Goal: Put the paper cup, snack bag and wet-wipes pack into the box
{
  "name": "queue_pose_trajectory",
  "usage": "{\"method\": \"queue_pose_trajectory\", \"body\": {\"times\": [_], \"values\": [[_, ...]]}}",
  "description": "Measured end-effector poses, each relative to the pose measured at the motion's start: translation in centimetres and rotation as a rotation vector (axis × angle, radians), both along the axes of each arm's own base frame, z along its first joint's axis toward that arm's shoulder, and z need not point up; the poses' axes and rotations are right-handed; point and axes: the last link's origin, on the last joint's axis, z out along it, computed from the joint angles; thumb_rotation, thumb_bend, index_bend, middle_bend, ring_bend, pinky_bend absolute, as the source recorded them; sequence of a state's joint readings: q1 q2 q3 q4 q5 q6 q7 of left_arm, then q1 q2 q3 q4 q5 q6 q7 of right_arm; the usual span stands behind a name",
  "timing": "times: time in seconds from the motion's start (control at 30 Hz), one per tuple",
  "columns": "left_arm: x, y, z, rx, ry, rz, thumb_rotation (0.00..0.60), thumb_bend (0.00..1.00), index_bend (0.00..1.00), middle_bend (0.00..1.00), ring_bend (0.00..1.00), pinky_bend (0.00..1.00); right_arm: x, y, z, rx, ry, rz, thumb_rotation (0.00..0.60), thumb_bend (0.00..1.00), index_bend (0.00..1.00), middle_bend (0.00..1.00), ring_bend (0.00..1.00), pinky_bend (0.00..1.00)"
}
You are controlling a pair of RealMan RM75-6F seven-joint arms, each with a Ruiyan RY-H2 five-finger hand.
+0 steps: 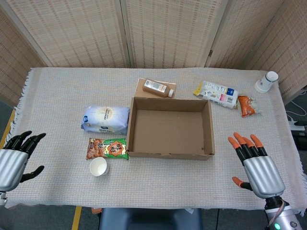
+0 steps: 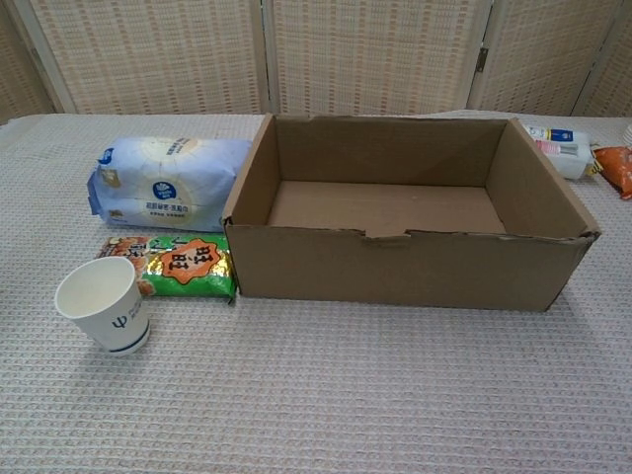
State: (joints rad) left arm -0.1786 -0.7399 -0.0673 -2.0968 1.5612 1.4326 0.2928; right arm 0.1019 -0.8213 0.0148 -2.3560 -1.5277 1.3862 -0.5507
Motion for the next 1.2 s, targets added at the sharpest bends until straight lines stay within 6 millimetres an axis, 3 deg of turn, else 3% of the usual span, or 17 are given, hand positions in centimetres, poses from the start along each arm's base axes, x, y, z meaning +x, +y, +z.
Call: {"method": "queue_pose_trajectory", "body": {"times": [0.33,0.63,0.87,1.2], "values": [[-0.3,-0.5,-3.4,-0.101,-0.087,0.024,0.600,0.17,0.12,0.22,0.10,0.19,0.1,0.1,0.0,-0.001,-0.002,0.005,0.600,0.08,0.07,0.00,0.00,0.00],[1.4,-0.6,-9.2,-0.222,-0.148,-0.015,0.600,0.17,0.12,0.22,0.10,0.19,0.2,0.3,0.1,-0.001,-0.008,0.014,0.600,0.08,0.07,0.00,0.00,0.00],[1.8,-0.4,-13.9,-0.335,-0.068,-0.022,0.600,0.17,0.11,0.21,0.08,0.19,0.1,0.3,0.4,-0.003,-0.015,0.014,0.600,0.08,0.07,0.00,0.00,0.00],[1.4,1.6,-16.5,-0.357,0.034,0.008,0.600,0.17,0.08,0.12,0.01,0.18,0.1,0.3,0.6,-0.005,-0.017,0.013,0.600,0.08,0.07,0.00,0.00,0.00]]}}
